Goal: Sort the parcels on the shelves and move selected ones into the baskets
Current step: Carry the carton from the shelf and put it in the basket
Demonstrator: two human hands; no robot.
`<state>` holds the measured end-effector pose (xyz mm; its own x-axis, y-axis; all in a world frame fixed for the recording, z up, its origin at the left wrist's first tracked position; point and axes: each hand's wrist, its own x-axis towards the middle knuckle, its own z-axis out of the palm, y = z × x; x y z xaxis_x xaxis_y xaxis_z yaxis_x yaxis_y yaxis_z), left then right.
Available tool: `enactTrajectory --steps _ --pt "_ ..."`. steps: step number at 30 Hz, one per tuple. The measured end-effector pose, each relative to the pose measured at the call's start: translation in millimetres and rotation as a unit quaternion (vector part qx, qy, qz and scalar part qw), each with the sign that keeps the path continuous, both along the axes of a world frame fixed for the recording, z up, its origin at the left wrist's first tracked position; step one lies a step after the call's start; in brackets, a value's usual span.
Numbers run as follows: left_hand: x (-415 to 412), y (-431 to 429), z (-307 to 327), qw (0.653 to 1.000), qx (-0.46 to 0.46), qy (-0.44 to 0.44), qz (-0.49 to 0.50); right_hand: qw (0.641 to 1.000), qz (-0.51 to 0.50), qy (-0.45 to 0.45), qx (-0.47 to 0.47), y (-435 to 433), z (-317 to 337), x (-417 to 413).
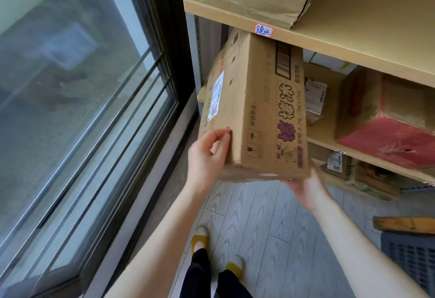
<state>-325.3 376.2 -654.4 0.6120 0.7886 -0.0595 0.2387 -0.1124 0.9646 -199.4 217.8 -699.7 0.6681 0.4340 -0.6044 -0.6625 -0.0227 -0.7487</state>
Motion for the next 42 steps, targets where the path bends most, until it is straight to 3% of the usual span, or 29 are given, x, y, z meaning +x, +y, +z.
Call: enactTrajectory --steps 3,8,10,15,18,23,26,29,32,36,39,41,42 --pt "7 -18 -9 0.999 0.010 -0.022 -0.043 0.999 0.032 -0.016 0.014 -13 0 10" --pt "14 -21 -23 0.991 -0.115 0.025 -0.064 0.995 0.083 -0.044 0.022 -18 14 28" --pt "14 -22 -24 0.989 -0.122 0.043 -0.073 0.995 0.083 -0.042 0.031 -18 13 28" --pt "7 -22 -20 0.993 -0.069 0.066 -0.075 0.993 0.095 -0.024 0.061 -22 4 13" --pt "4 -27 -19 0.988 0.015 0.124 -0.091 0.993 0.065 0.037 0.090 -32 -14 0" --pt "0 -24 -38 0.971 0.112 0.180 -0.115 0.996 -0.016 0.060 -0.060 -42 -47 -9" --pt "-1 9 -66 0.956 0.083 0.280 -0.027 0.993 -0.017 0.028 -0.115 -44 -53 -8" --pt "-5 45 -97 0.925 -0.032 0.377 0.030 0.991 -0.022 -0.014 -0.133 -47 -59 -3" --pt "-9 55 -117 0.928 -0.139 0.345 0.022 0.984 -0.039 -0.072 -0.158 -51 -66 2" --pt "-17 54 -129 0.941 -0.159 0.292 0.062 0.969 -0.085 -0.165 -0.165 -47 -61 5" --pt "-21 59 -125 0.944 -0.132 0.282 0.109 0.959 -0.063 -0.209 -0.178 -38 -49 7" --pt "-25 63 -118 0.939 -0.109 0.298 0.133 0.963 -0.019 -0.195 -0.184 -34 -43 14" --pt "-27 64 -113 0.936 -0.095 0.307 0.142 0.976 0.004 -0.146 -0.164 -30 -38 17"
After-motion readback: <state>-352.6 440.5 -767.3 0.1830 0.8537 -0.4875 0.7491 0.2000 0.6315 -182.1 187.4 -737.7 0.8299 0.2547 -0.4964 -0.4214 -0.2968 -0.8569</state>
